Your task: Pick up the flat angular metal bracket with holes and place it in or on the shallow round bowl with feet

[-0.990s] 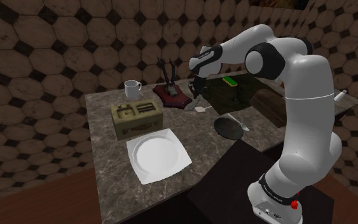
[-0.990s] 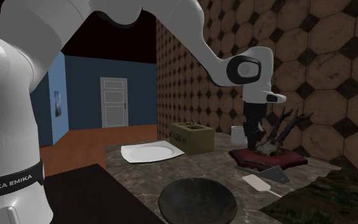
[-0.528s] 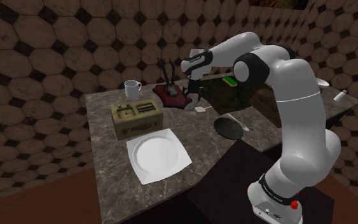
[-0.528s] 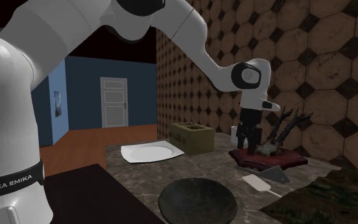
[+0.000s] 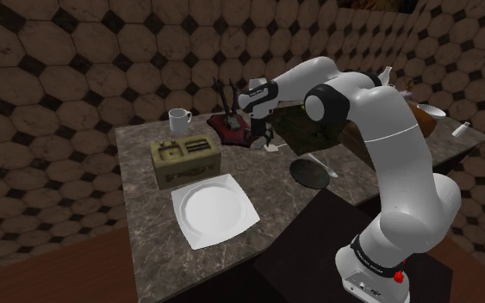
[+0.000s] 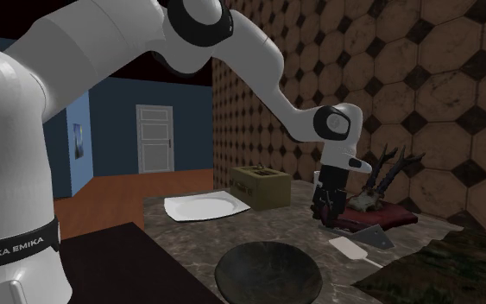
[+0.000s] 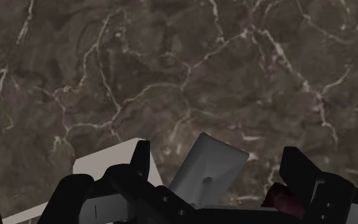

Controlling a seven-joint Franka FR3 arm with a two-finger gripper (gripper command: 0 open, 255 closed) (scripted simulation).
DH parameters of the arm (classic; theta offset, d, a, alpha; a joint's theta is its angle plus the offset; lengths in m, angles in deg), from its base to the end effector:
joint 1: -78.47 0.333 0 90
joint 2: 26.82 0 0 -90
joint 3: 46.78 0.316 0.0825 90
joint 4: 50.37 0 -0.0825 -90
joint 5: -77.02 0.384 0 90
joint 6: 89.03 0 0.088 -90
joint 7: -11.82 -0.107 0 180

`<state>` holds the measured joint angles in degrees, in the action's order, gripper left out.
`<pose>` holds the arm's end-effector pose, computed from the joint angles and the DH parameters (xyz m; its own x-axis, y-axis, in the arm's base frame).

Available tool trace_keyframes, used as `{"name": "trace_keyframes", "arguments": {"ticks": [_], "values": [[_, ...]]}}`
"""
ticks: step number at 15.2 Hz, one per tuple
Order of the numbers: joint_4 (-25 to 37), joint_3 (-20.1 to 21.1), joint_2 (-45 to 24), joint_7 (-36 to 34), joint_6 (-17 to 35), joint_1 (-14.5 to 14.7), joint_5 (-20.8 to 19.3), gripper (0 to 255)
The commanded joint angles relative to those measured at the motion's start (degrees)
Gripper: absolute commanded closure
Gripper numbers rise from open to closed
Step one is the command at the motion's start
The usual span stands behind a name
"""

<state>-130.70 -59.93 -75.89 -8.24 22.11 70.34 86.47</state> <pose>0.6603 -0.2160 0.1788 0.6922 -0.6742 -0.2575 -0.6636 -0.7349 0.1400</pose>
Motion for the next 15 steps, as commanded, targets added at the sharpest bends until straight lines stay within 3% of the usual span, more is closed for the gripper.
{"name": "trace_keyframes", "arguments": {"ticks": [1, 9, 10, 15], "values": [[-0.95, 0.08, -0.17, -0.03, 1.11, 0.15, 0.1, 0], [-0.91, 0.08, -0.19, -0.04, 1.08, 0.15, 0.1, 0], [-0.91, 0.08, -0.19, -0.04, 1.08, 0.15, 0.1, 255], [-0.91, 0.08, -0.19, -0.04, 1.08, 0.15, 0.1, 255]]}}
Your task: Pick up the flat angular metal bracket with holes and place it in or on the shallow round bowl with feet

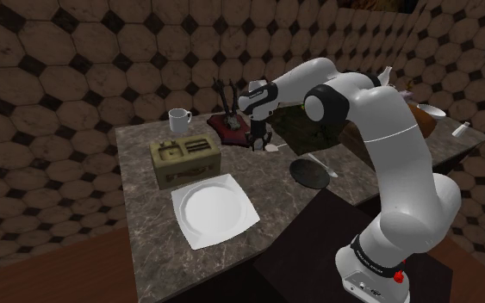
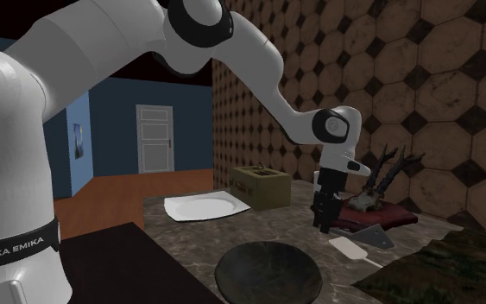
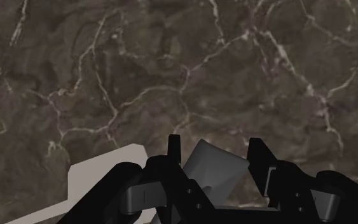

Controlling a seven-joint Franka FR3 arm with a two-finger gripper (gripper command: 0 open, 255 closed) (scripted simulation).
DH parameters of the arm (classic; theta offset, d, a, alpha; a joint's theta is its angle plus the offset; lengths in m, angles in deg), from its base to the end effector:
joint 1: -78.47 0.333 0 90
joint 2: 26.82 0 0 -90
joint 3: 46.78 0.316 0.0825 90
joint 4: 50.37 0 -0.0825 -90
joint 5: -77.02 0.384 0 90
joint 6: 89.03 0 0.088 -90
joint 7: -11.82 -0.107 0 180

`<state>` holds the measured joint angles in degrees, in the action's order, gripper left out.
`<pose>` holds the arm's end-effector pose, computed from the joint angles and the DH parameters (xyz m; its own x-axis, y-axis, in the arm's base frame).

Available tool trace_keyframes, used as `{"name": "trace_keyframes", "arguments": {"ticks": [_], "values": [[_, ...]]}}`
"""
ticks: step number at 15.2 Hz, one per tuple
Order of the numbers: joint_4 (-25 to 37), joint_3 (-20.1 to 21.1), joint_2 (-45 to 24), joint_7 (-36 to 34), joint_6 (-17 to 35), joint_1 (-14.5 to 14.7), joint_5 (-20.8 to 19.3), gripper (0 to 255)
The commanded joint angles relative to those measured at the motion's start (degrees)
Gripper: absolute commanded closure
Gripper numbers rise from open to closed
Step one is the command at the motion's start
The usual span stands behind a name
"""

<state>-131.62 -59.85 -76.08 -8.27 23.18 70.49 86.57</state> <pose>0.6578 -0.2139 0.1710 0.6921 -0.6742 -0.2578 -0.6635 -0.7348 0.1404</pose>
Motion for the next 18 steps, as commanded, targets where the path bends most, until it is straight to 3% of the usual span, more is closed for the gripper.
{"name": "trace_keyframes", "arguments": {"ticks": [1, 18], "values": [[0.0, 0.0, 0.0, 0.0, 0.0, 0.0, 0.0, 255], [0.09, -0.93, 6.55, -0.36, -6.57, 0.59, -1.14, 255]]}}
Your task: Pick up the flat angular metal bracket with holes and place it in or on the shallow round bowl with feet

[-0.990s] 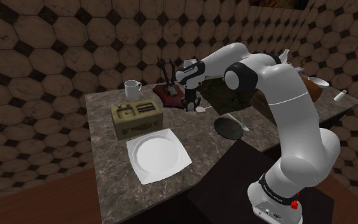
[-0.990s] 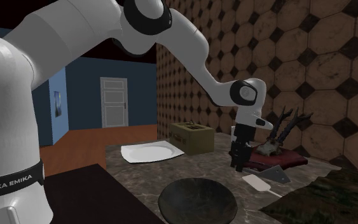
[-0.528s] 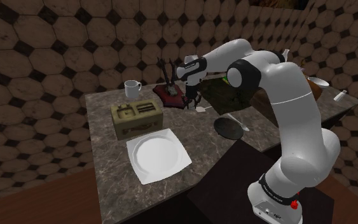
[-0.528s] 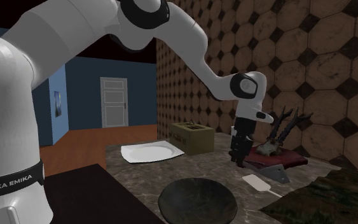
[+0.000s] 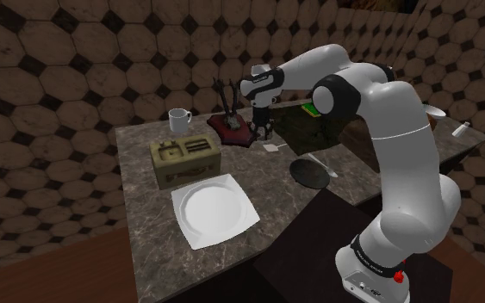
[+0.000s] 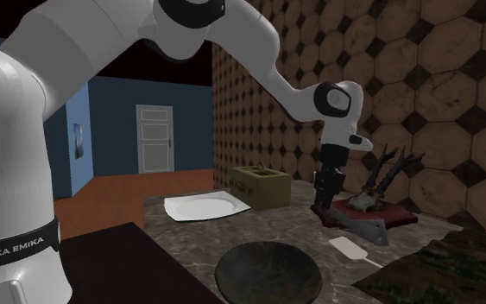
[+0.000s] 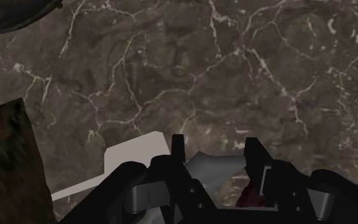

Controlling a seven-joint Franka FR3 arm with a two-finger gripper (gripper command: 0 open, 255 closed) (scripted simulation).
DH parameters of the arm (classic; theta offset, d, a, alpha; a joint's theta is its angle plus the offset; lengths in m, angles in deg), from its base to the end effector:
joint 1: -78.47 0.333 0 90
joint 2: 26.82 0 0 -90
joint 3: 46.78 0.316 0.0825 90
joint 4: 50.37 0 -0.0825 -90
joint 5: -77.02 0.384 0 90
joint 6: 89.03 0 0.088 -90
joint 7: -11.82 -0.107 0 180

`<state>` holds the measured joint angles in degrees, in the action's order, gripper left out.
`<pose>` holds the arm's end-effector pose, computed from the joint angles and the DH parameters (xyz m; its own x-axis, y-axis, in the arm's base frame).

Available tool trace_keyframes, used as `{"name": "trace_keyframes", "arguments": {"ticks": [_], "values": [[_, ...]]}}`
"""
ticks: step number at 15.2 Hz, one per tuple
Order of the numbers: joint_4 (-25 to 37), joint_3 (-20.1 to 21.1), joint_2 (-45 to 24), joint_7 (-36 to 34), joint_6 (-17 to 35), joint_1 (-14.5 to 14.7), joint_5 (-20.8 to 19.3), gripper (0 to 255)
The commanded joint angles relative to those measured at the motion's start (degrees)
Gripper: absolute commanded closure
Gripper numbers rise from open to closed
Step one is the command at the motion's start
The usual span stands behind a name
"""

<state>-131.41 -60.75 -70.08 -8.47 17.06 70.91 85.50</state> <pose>0.6580 -0.2158 0.2396 0.6924 -0.6742 -0.2572 -0.6635 -0.7349 0.1402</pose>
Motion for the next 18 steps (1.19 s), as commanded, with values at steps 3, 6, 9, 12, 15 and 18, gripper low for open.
{"name": "trace_keyframes", "arguments": {"ticks": [3, 6, 9, 12, 15, 18], "values": [[0.27, -0.21, 1.74, -0.26, -2.01, 0.26, -0.32, 255], [0.85, -0.36, 2.83, -0.34, -3.65, 0.32, -0.54, 255], [1.55, -0.51, 3.84, -0.43, -5.35, 0.37, -0.76, 255], [-6.88, -1.14, 9.24, -0.04, -2.3, 1.29, -1.53, 255], [-18.02, -2.0, 16.23, 0.31, 1.94, 2.35, -2.78, 255], [-27.8, -2.85, 22.72, 0.39, 5.42, 3.12, -4.28, 255]]}}
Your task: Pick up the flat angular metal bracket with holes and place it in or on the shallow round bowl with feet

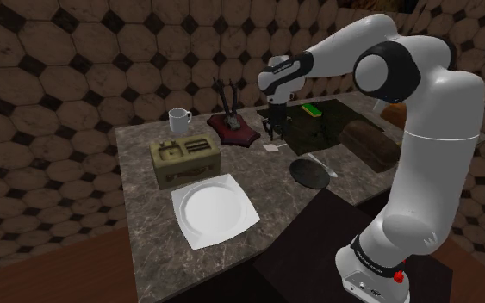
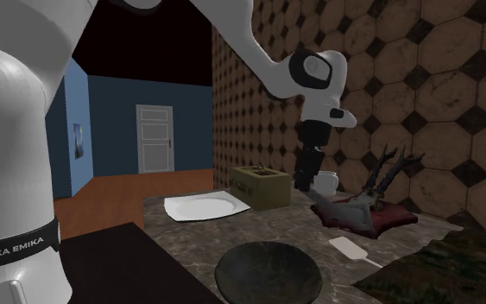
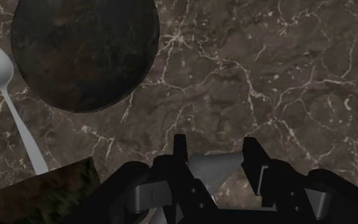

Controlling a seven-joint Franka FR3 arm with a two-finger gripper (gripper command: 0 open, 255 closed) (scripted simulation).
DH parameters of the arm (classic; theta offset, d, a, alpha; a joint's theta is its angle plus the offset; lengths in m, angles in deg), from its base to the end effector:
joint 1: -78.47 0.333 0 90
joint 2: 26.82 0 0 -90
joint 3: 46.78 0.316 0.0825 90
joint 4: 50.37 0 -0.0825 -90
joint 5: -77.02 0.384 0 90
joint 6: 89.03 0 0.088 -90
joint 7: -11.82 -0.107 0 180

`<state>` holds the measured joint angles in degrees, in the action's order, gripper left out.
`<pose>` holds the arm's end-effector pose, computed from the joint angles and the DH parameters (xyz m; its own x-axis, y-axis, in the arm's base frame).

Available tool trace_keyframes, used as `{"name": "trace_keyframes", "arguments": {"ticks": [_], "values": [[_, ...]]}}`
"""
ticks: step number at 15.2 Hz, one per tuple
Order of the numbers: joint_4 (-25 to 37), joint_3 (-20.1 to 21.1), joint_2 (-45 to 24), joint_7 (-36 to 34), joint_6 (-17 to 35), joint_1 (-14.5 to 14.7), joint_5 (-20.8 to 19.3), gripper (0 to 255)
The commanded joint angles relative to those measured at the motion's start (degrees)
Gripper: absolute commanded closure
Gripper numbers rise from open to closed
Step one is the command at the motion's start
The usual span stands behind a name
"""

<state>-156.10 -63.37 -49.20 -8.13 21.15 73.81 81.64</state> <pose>0.5654 -0.2041 0.3014 0.6917 -0.6748 -0.2573 -0.6640 -0.7344 0.1409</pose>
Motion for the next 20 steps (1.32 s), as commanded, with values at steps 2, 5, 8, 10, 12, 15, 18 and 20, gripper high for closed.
{"name": "trace_keyframes", "arguments": {"ticks": [2, 5, 8, 10, 12, 15, 18, 20], "values": [[-9.11, -0.81, 6.02, -0.04, 3.3, 0.58, -1.57, 255], [-17.48, -1.66, 12.18, -0.38, 5.8, 0.88, -3.57, 255], [-25.27, -2.46, 18.36, -0.95, 7.73, 0.82, -5.94, 255], [-30.19, -2.96, 22.55, -1.42, 8.68, 0.52, -7.72, 255], [-34.91, -3.4, 26.83, -1.95, 9.34, -0.01, -9.66, 255], [-41.64, -3.96, 33.46, -2.74, 9.72, -1.32, -12.8, 255], [-43.76, -4.19, 33.74, -2.69, 11.56, -1.74, -13.33, 255], [-44.25, -4.37, 32.31, -2.46, 13.44, -1.65, -13.03, 255]]}}
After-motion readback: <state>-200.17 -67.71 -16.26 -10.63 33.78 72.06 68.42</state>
